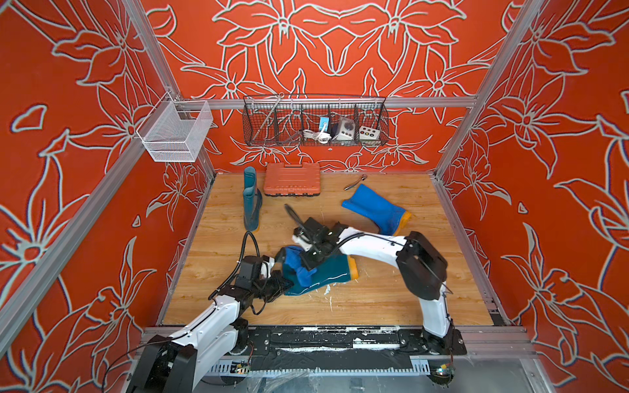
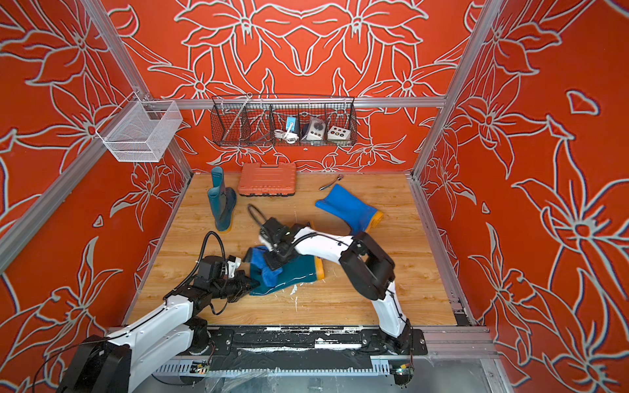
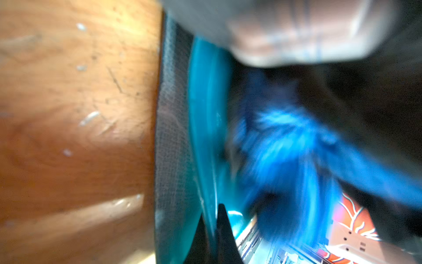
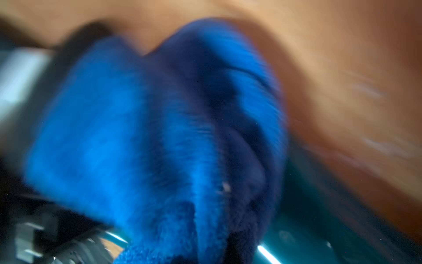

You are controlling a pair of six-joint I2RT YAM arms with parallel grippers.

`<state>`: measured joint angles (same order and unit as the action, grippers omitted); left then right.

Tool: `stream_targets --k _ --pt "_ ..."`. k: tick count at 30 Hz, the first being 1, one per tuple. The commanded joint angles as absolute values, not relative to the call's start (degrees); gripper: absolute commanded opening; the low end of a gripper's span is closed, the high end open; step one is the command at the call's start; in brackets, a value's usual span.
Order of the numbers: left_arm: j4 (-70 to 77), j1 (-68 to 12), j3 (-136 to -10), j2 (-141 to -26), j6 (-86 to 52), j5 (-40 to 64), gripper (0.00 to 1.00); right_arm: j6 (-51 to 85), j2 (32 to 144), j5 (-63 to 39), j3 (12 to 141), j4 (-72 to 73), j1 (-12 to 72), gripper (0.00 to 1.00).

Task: Wipe the rubber boots with a cloth
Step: Wipe the dirt off the rubber boot.

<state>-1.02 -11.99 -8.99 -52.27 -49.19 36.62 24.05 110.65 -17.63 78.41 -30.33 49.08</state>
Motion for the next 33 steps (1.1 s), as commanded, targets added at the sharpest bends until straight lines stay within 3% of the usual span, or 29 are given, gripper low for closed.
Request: stream_targets --k 1,6,11,21,24,29,33 --pt "-1.8 -11.8 -9.2 -52.8 -49.8 37.0 0.0 24.2 103.1 -13.1 73.3 -32.1 43.8 0.0" --pt "0.0 -11.9 -9.6 -55.3 -49.8 37.7 0.0 27.0 105.9 -14.7 75.5 -28.6 51.3 0.0" --pt "-1.9 -11.8 -10.5 -55.2 -49.1 38.1 0.0 28.7 115.5 -18.1 87.0 -28.6 61.3 0.0" --pt "0.3 -11.8 -10.6 -56.2 -49.8 38.6 0.0 26.6 98.2 -11.4 65.7 -30.3 47.2 0.0" --pt "1.0 -11.8 -11.4 -59.3 -49.7 39.4 0.0 26.4 99.5 -10.8 67.5 -30.7 49.5 0.0" --pt "-0.1 -11.8 -12.2 -59.4 -49.8 40.0 0.0 26.3 108.6 -11.9 78.9 -30.5 60.8 0.0" --pt "-2.3 -11.8 -12.6 -57.2 -50.3 39.7 0.0 26.8 108.0 -10.5 77.7 -30.1 61.3 0.0"
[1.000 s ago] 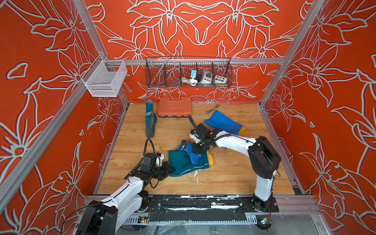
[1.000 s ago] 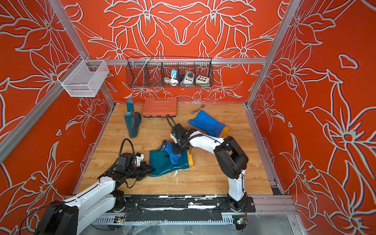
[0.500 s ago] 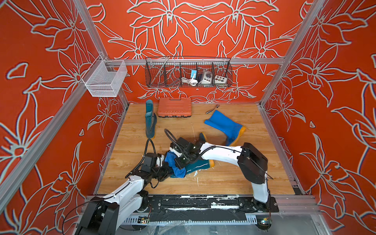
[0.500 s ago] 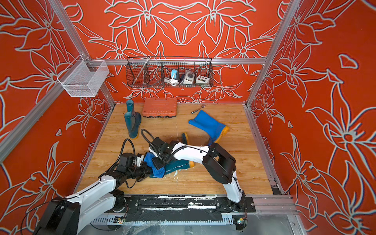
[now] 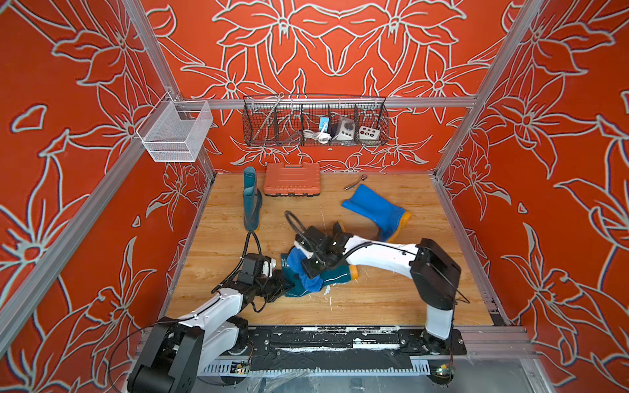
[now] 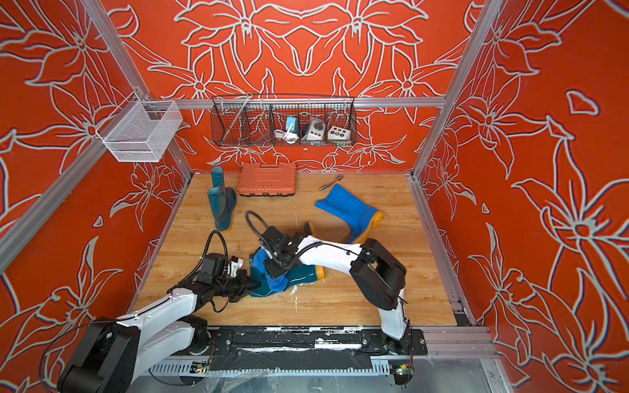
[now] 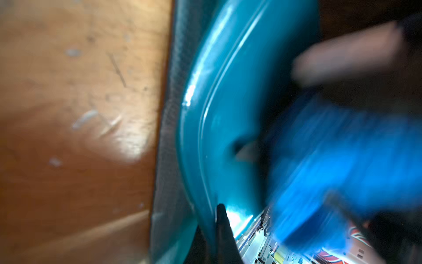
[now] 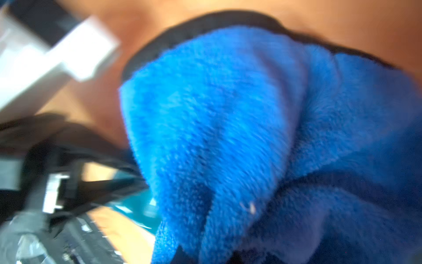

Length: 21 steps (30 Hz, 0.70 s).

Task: Wipe the rubber boots with a cloth
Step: Wipe the dirt off the rubber boot.

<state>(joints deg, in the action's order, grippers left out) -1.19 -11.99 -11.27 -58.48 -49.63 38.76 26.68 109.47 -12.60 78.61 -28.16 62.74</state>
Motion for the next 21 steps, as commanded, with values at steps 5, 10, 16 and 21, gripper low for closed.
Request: stream_targets --k 5,10,16,21 --pt "-2.4 -11.8 -13.3 -54.9 -51.1 40.1 0.0 28.3 97.7 -12.4 63.1 -26.3 50.3 0.0" --pt "-1.8 -11.8 -15.1 -56.2 -51.7 41.9 0.0 28.2 93.6 -14.3 58.1 -23.9 47.9 0.0" --pt "-3.2 -11.8 -17.2 -56.2 -52.3 42.2 0.0 26.7 101.3 -11.7 69.1 -25.5 59.8 0.0" --pt "-3.3 -11.7 -18.0 -55.8 -53.5 43.9 0.0 27.0 97.5 -9.7 62.0 -24.1 55.9 0.0"
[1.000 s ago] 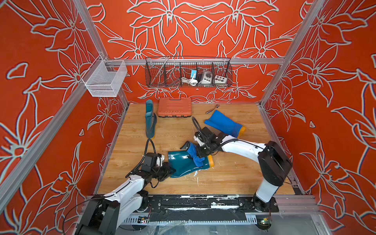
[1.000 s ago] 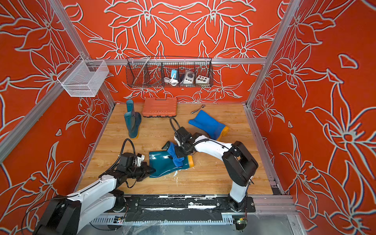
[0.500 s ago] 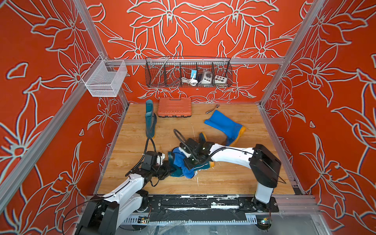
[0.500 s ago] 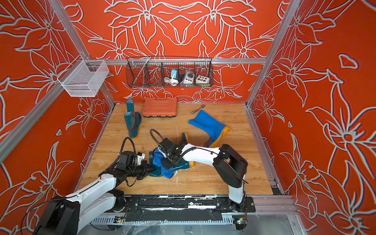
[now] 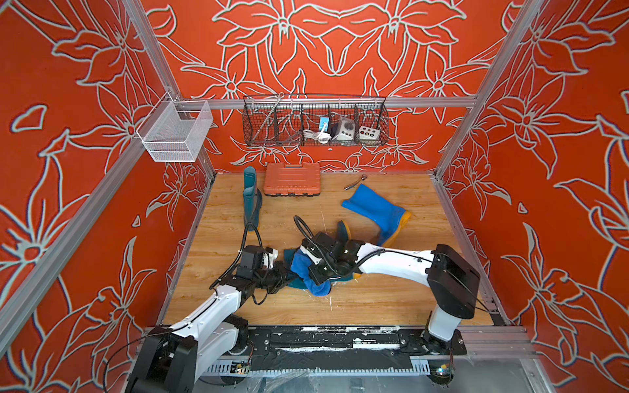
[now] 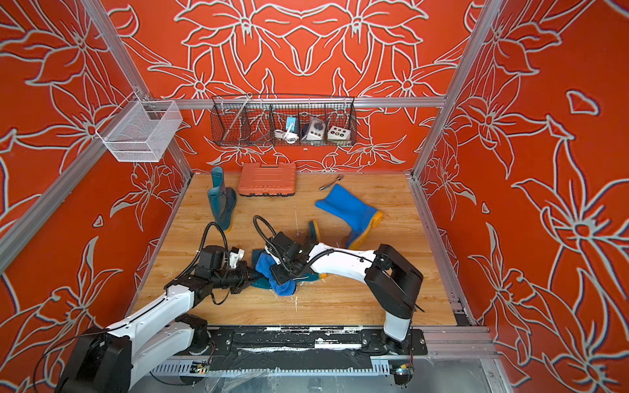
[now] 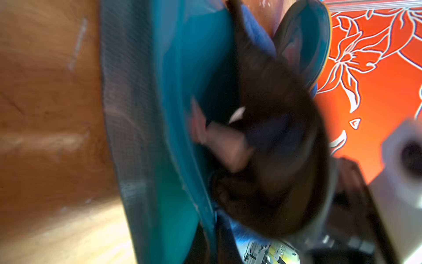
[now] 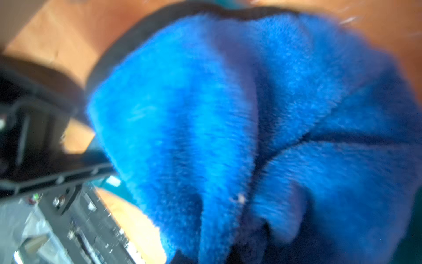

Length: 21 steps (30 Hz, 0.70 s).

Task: Wipe the rubber boots with a cloth
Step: Wipe the dirt off the rubber boot.

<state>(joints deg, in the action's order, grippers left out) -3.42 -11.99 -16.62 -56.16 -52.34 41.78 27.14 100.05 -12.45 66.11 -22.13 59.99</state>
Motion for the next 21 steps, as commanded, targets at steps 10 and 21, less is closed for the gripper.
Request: stream_targets --k 10,21 --pt "-1.2 -11.6 -19.9 -54.3 -58.6 46.2 0.0 23.6 86.9 -9.3 52.4 -17.1 57.8 0.0" --pt "-1.4 -10.5 -22.2 -54.3 -60.1 49.5 0.0 20.5 87.3 -1.6 52.9 -17.8 64.0 0.0"
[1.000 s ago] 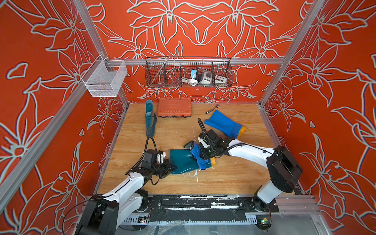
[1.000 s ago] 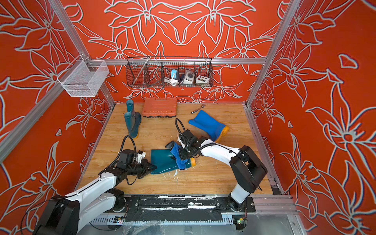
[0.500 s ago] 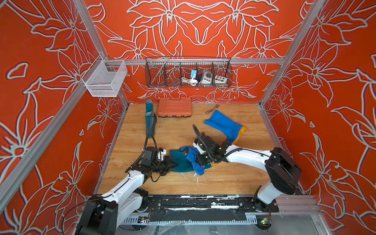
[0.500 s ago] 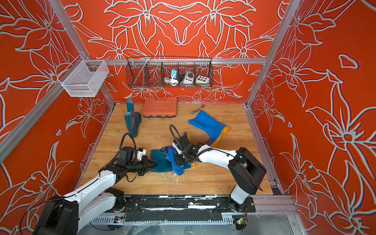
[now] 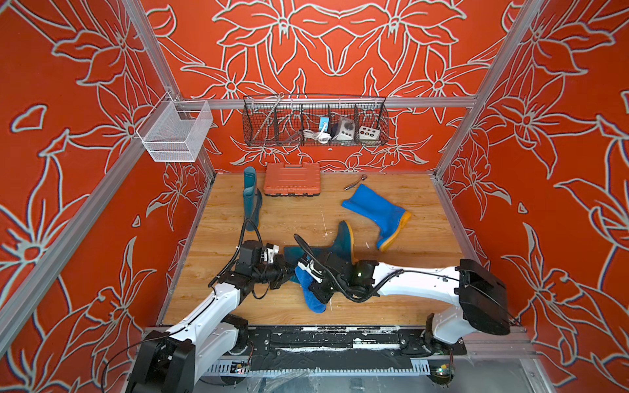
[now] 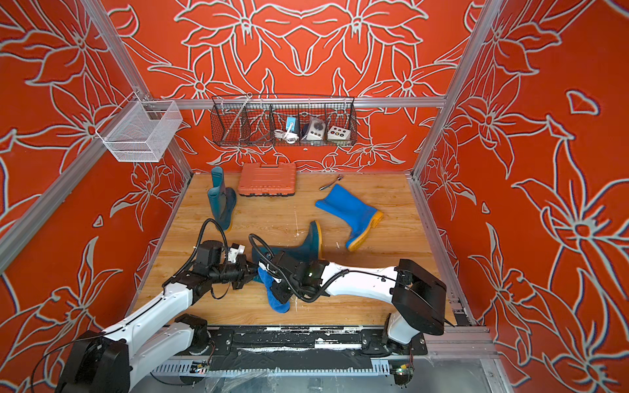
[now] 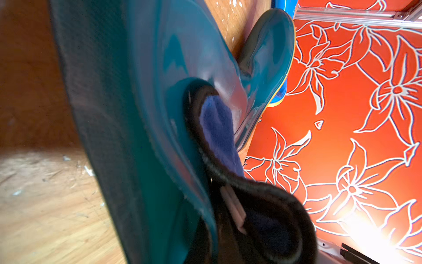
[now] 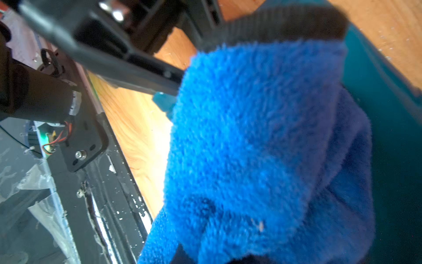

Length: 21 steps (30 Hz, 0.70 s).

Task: Wipe the rubber boots with a cloth
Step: Wipe the dirt off the rubber boot.

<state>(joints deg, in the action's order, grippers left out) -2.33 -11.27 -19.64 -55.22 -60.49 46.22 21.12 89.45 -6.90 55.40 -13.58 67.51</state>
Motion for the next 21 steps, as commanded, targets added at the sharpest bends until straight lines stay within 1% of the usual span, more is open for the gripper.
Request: stream_targets --k 1,4,6,7,9,11,14,16,19,21 --pt "-2.9 -10.2 -23.0 -54.5 -58.8 49.6 0.0 21.5 86.2 -1.8 50.8 -20.0 60.9 0.0" --pt "-6.2 -9.5 -25.2 -55.3 -55.0 50.3 0.0 25.0 81.1 -4.6 43.4 -23.9 50.0 0.0" --pt "-8.1 -9.2 -26.7 -56.0 -52.7 50.8 0.0 25.1 77.0 -7.1 39.1 -24.6 45.5 0.0" --pt "-9.5 -9.1 -27.5 -56.2 -51.3 50.8 0.0 24.8 75.0 -7.5 38.1 -24.8 44.9 0.0" --pt "-12.1 -9.0 -29.2 -57.2 -48.5 50.6 0.0 25.2 72.8 -10.4 37.8 -25.0 45.0 0.0" --pt "-14.3 -9.0 -30.4 -59.1 -45.9 50.5 0.0 27.2 73.1 -12.4 40.0 -25.7 46.4 0.0" --pt "-16.7 -9.0 -31.8 -60.6 -42.7 50.9 0.0 27.5 76.2 -8.9 47.2 -28.1 53.3 0.0" --pt "-19.9 -9.0 -33.2 -60.8 -40.2 50.9 0.0 25.8 79.9 -8.8 53.2 -29.9 55.7 0.0" --pt "-25.4 -9.0 -35.6 -59.7 -36.4 50.3 0.0 21.2 85.3 -6.9 61.0 -35.2 54.6 0.0" --pt "-27.2 -9.0 -36.2 -58.5 -35.5 50.8 0.0 17.1 88.2 -7.1 65.3 -39.5 50.5 0.0"
